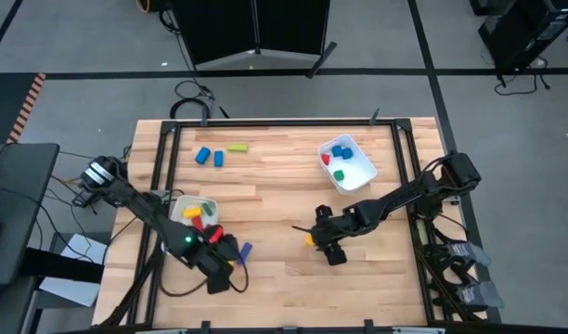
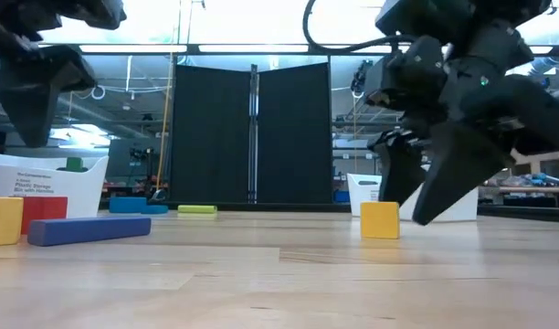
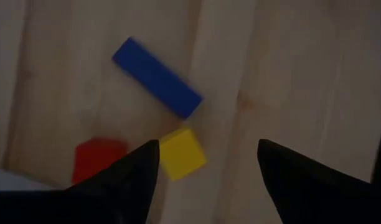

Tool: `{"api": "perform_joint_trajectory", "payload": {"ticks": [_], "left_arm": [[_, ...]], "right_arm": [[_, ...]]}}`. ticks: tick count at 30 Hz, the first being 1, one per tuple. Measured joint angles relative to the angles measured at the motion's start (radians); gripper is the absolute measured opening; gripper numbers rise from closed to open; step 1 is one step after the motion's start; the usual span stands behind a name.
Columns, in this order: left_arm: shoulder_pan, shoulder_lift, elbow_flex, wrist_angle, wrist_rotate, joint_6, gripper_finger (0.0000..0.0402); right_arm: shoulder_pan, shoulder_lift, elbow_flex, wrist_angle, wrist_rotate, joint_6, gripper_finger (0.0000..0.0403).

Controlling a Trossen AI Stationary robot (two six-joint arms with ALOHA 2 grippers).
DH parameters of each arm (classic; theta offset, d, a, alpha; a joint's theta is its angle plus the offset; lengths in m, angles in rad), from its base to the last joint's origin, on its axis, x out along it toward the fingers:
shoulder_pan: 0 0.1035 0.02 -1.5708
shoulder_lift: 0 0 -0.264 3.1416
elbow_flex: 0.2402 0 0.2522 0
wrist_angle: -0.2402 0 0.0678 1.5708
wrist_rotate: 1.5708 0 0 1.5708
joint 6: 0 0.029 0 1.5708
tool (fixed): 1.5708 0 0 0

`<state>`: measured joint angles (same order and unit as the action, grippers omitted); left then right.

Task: Sort blocks by size
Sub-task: Put the small yellow block into the right white bin

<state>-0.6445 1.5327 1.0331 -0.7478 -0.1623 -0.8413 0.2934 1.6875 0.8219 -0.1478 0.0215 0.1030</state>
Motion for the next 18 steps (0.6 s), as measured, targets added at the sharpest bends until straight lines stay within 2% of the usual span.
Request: {"api": "perform_joint_trajectory", "payload": {"ticks": [6, 10, 14, 18], "left_arm": [[-0.018, 0.049, 0.07, -0.003, -0.03, 0.015, 0.0276], [-0.03, 0.051, 0.076, 0.005, -0.073, -0.025, 0.0276], [-0.048, 0.052, 0.075, 0.017, -0.094, -0.066, 0.0276], [-0.067, 0.052, 0.075, 0.037, -0.124, -0.085, 0.0273]], "right_arm": [[0.014, 0.038, 0.001, 0.071, 0.052, 0.052, 0.0325], [0.024, 0.09, 0.001, 0.124, 0.089, 0.079, 0.0337], [0.042, 0.116, 0.003, 0.177, 0.15, 0.05, 0.0327], [0.049, 0.117, 0.003, 0.196, 0.161, 0.01, 0.0284]]}}
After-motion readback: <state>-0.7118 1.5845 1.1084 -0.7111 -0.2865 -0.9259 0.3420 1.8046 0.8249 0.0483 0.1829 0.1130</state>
